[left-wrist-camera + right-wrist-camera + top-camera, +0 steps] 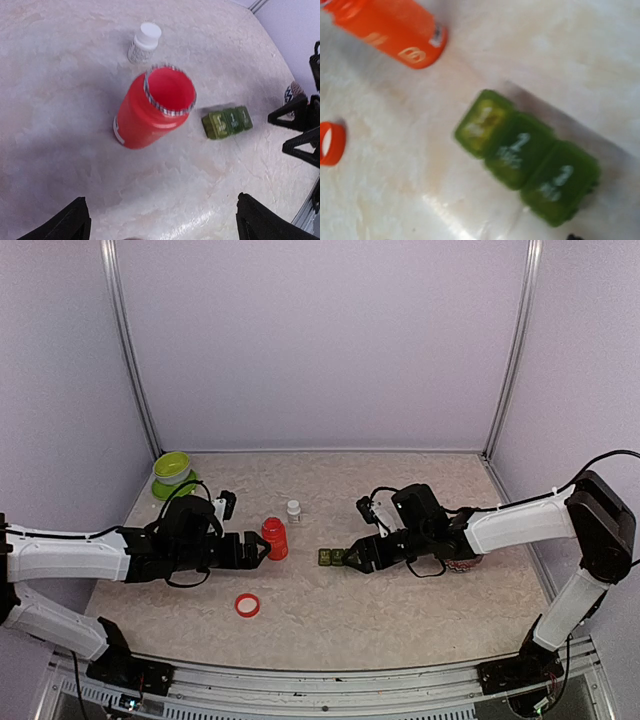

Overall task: Sort the pills into containers
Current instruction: Adjust the pill container at the center of the board, then pick up the lid of the pill bottle from the center of the board.

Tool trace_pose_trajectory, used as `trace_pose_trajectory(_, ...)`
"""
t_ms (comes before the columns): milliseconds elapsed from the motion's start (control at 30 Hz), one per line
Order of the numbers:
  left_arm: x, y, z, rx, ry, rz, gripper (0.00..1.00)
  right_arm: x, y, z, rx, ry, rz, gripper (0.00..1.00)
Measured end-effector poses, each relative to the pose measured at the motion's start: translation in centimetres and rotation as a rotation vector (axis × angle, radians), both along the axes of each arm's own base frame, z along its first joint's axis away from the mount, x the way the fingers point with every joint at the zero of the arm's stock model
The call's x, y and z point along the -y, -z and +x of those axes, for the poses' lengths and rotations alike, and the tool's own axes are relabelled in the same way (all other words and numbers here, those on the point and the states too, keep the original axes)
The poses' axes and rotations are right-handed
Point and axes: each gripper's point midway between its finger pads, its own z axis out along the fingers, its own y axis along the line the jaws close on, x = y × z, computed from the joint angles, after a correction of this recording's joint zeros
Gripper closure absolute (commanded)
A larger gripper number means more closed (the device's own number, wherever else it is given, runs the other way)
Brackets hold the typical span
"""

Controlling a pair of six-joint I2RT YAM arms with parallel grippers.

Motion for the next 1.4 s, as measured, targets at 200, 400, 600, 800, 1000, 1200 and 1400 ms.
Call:
trace_pose_trajectory(200, 0.7, 4.4, -5.0, -0.122, 0.051, 0.095, 0.01, -0.8, -0.7, -1.4, 0.067, -0.050, -0.054, 0.24)
trace_pose_trajectory(400, 1.0, 9.2, -10.4, -0.253, 0.083, 0.261, 0.02, -0.7, -0.5, -1.9, 0.077, -0.061, -0.086, 0.23)
trace_pose_trajectory(600, 0.6, 9.9, -10.4, -0.250, 0.036, 0.342, 0.07, -0.7, -1.1, -1.9, 0.089, -0.058, -0.082, 0.24)
trace_pose_trajectory(800, 0.2, 9.7, -10.2, -0.233, 0.008, 0.362, 0.33, -0.8, -1.0, -2.1, 0.089, -0.063, -0.086, 0.24)
trace_pose_trajectory(1000, 0.3, 9.2, -9.7, -0.212, -0.003, 0.363, 0.41, -0.7, -1.0, -2.1, 0.088, -0.063, -0.089, 0.24)
trace_pose_trajectory(1200, -0.7, 10.4, -10.3, -0.219, -0.018, 0.438, 0.37, -0.7, -1.0, -2.2, 0.088, -0.063, -0.088, 0.24)
trace_pose_trajectory(1400, -1.0, 10.7, -10.6, -0.210, -0.026, 0.464, 0.65, -0.8, -1.2, -2.2, 0.090, -0.064, -0.084, 0.24)
